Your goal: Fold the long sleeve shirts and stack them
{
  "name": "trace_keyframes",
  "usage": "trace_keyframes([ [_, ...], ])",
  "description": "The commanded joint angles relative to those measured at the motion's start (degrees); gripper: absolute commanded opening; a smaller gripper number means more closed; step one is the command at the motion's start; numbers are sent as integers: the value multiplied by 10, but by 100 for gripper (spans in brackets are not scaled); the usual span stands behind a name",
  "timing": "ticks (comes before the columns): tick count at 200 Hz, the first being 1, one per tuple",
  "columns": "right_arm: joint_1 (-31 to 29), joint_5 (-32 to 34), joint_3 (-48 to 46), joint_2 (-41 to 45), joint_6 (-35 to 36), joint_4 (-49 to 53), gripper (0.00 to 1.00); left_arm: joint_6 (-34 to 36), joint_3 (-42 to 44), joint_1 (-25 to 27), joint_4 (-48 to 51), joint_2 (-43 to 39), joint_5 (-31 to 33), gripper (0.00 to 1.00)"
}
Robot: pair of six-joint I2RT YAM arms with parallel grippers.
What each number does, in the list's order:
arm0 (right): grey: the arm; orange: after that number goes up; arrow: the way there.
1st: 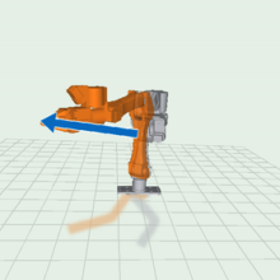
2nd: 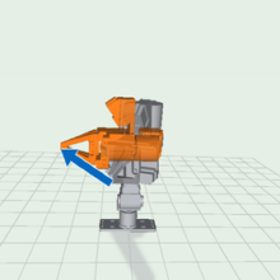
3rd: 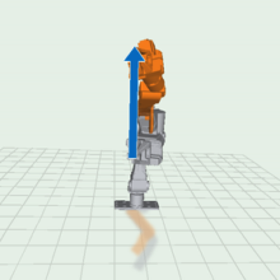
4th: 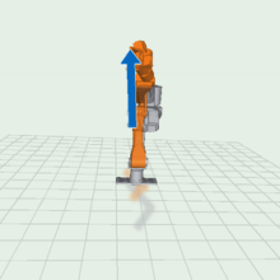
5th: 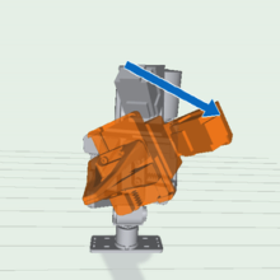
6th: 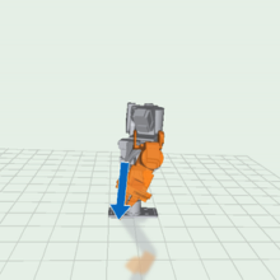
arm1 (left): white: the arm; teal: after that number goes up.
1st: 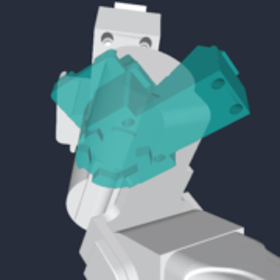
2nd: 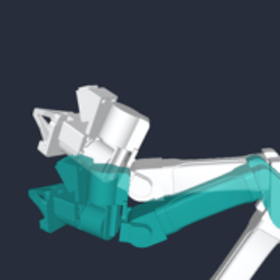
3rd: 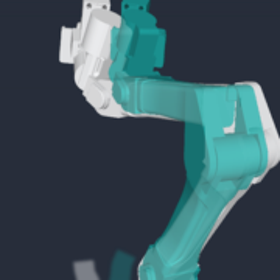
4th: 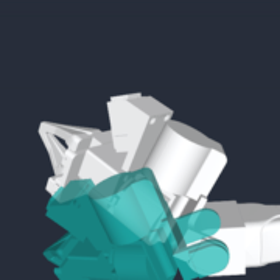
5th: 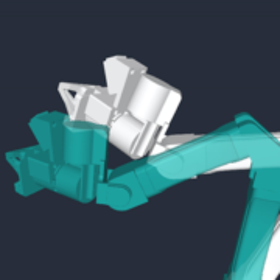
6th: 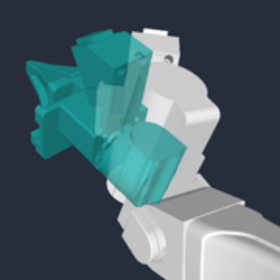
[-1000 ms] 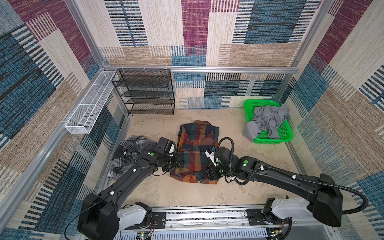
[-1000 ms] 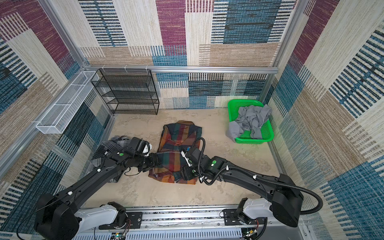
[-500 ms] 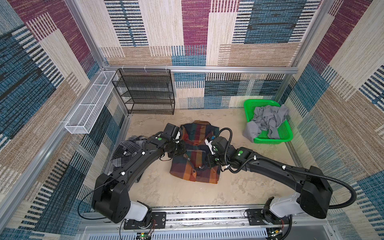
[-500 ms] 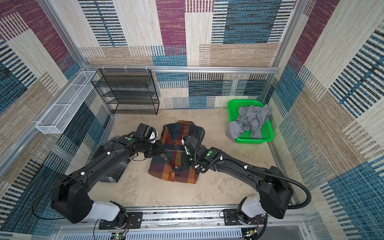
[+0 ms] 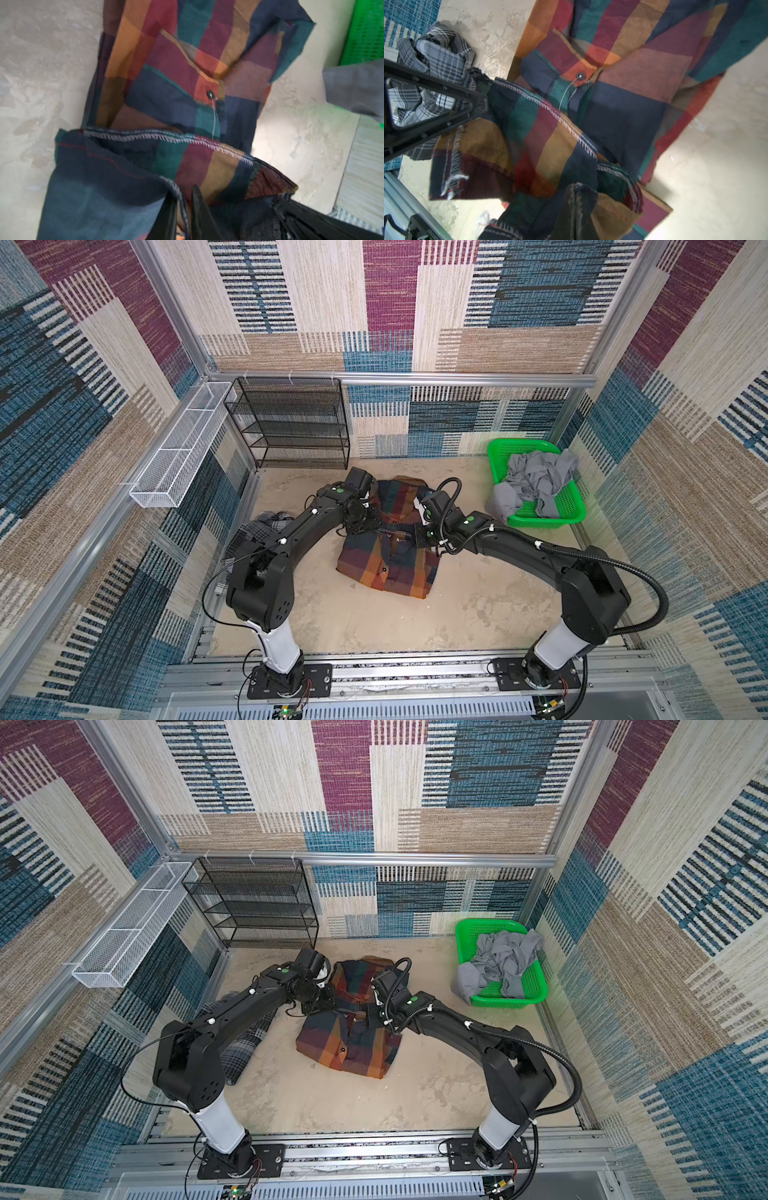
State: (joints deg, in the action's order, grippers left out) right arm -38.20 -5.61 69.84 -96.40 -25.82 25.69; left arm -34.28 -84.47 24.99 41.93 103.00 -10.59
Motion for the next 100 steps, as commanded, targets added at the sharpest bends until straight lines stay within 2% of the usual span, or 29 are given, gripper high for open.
trace_keyframes([
  [1,16,-3,17,-27,-7,-18,0,19,-31,-5,22,29,18,28],
  [27,36,-12,31,-67,-11,-31,0,24,-67,-13,40,68,17,39],
  [45,39,-3,51,-102,-11,-27,0,29,-86,-21,49,81,22,52],
  [49,39,-6,53,-106,-10,-29,3,30,-93,-22,54,84,22,54],
  [54,40,-13,54,-112,-9,-33,9,32,-101,-24,59,86,20,62],
  [64,42,-23,62,-123,-11,-31,17,35,-117,-26,71,85,24,67],
  [67,42,-24,64,-124,-11,-31,19,36,-122,-27,76,84,24,77],
  [70,43,-26,64,-124,-10,-31,22,38,-125,-27,80,82,23,80],
  [82,43,-46,59,-107,-2,-46,35,44,-128,-29,87,61,33,83],
  [100,43,-33,44,-67,8,-58,52,45,-87,-32,67,4,53,84],
])
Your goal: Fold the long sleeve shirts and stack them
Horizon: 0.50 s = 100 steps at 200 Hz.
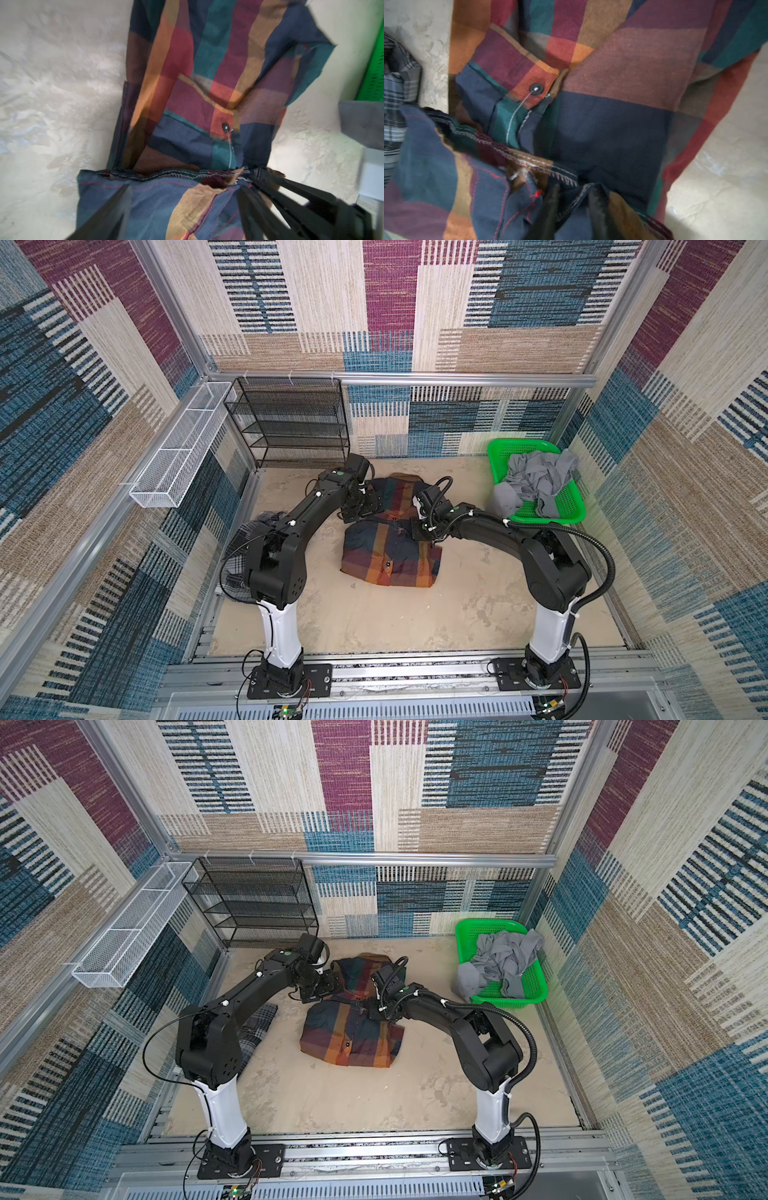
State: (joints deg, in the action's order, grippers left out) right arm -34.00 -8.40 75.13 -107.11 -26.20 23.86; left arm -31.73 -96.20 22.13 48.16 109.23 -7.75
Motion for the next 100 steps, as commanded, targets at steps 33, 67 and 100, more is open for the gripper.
trace_keyframes([
  [33,-1,-3,-13,86,37,-49,58,-5,169,-4,-69,-157,8,82],
  [67,-5,-117,-35,81,43,-105,57,-31,298,-4,-159,-215,-35,77],
  [100,-24,-119,-28,28,49,-121,55,-73,375,-3,-220,-207,-76,74],
])
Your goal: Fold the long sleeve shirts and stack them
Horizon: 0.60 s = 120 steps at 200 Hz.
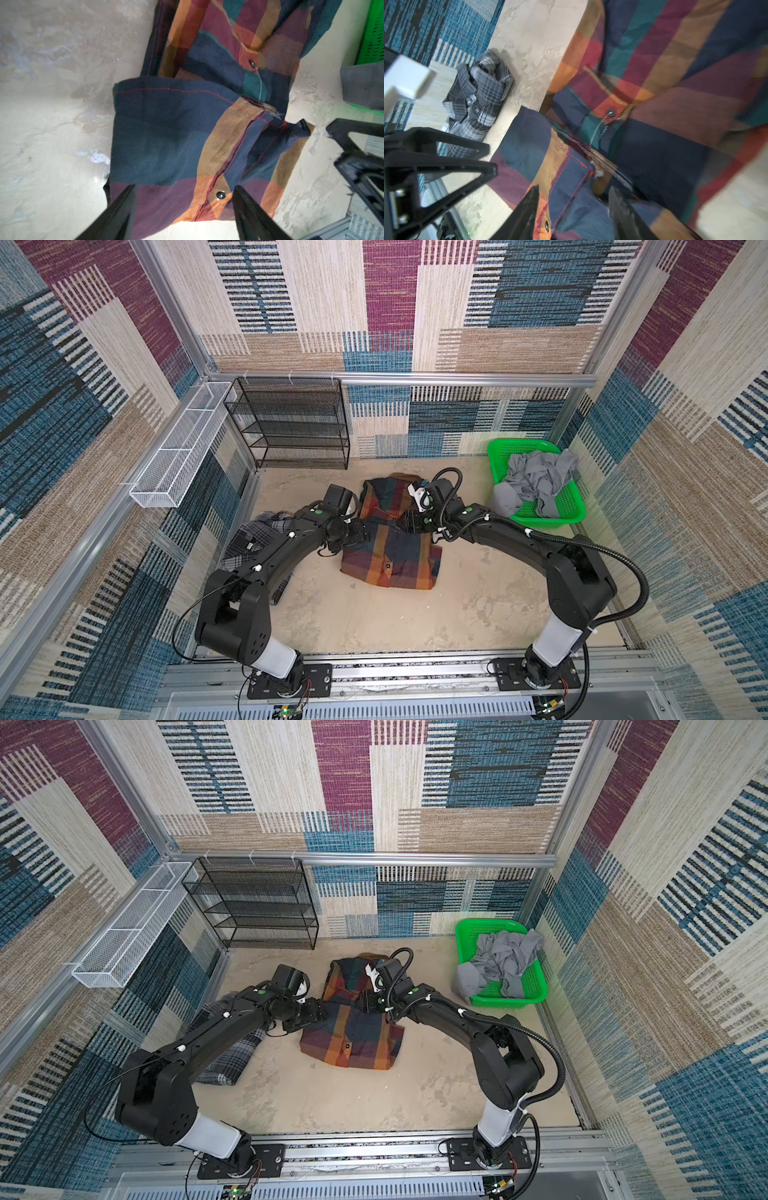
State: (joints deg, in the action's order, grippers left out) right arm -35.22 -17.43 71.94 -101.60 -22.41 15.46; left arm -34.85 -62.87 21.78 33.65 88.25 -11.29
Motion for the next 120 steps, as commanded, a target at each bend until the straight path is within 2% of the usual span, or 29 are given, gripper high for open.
trace_keyframes([
  [1,-12,-29,4,-29,11,-37,55,-43,43,1,-76,3,-41,74],
  [26,-12,10,21,-103,15,-28,53,-74,103,1,-126,25,-47,74],
  [64,-13,-7,22,-167,16,-25,49,-99,161,6,-158,42,-56,74],
  [95,-35,-12,-10,-154,23,13,48,-124,227,34,-156,-28,-37,74],
  [120,-75,-4,-92,-116,14,22,49,-170,301,76,-135,-144,-18,74],
])
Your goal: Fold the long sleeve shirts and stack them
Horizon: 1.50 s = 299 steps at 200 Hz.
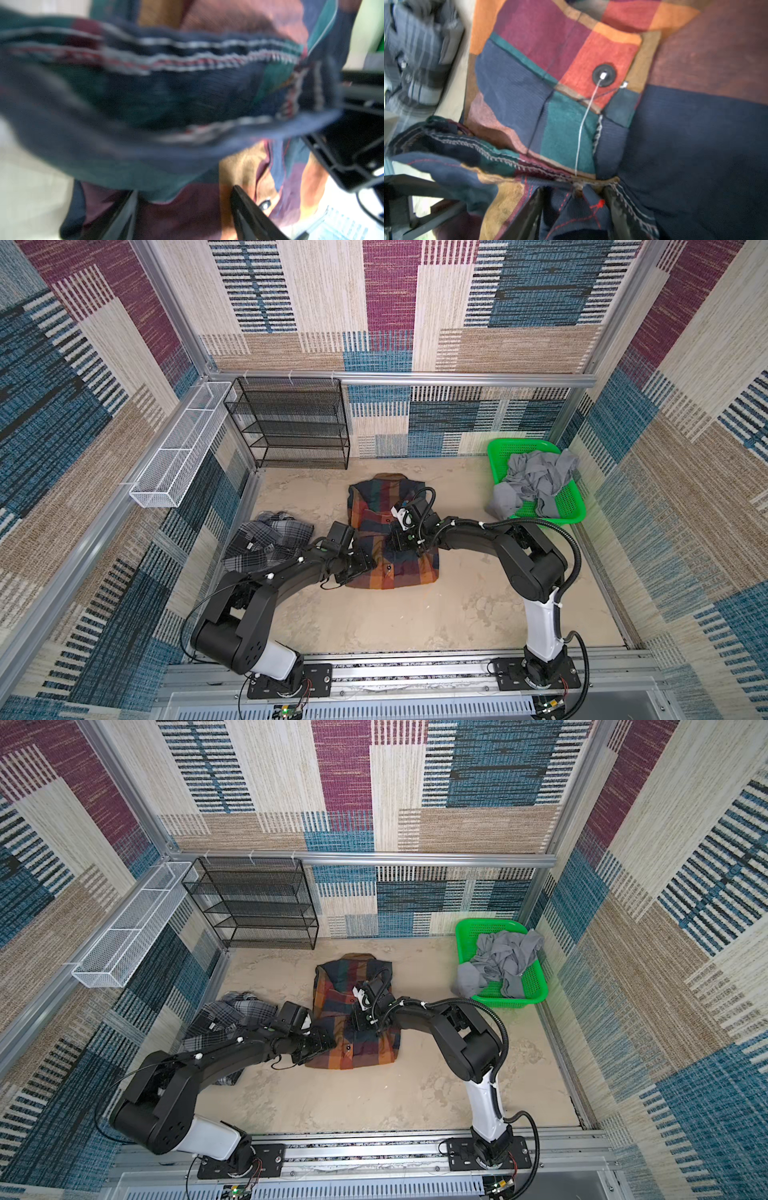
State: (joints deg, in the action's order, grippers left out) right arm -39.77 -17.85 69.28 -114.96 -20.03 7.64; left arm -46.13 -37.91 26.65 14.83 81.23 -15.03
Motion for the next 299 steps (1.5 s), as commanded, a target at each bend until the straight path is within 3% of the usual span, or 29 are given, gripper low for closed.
trace_keyframes([
  [1,-32,0,-69,20,-12,100,49,-59,55,29,56,-76,20,75],
  [37,-78,7,-182,128,-44,92,49,-105,113,69,171,-283,61,76],
  [70,-98,14,-182,213,-30,127,54,-63,43,70,306,-383,113,80],
  [104,-97,55,-135,255,-15,166,61,0,-42,68,341,-318,144,80],
  [126,-97,97,-107,279,-18,196,72,35,-55,68,324,-271,128,80],
  [144,-96,136,-104,305,-11,215,75,51,-57,68,312,-252,108,80],
  [178,-118,114,-126,371,49,225,79,68,-58,65,283,-233,80,80],
  [207,-196,133,-122,387,72,270,83,100,-89,29,284,-194,52,80],
  [244,-304,206,-124,362,68,318,90,139,-113,-104,280,-190,-21,80],
  [271,-385,248,-107,317,80,344,95,165,-151,-135,295,-190,-8,80],
  [299,-426,314,-83,254,97,383,96,179,-162,-151,295,-202,25,79],
])
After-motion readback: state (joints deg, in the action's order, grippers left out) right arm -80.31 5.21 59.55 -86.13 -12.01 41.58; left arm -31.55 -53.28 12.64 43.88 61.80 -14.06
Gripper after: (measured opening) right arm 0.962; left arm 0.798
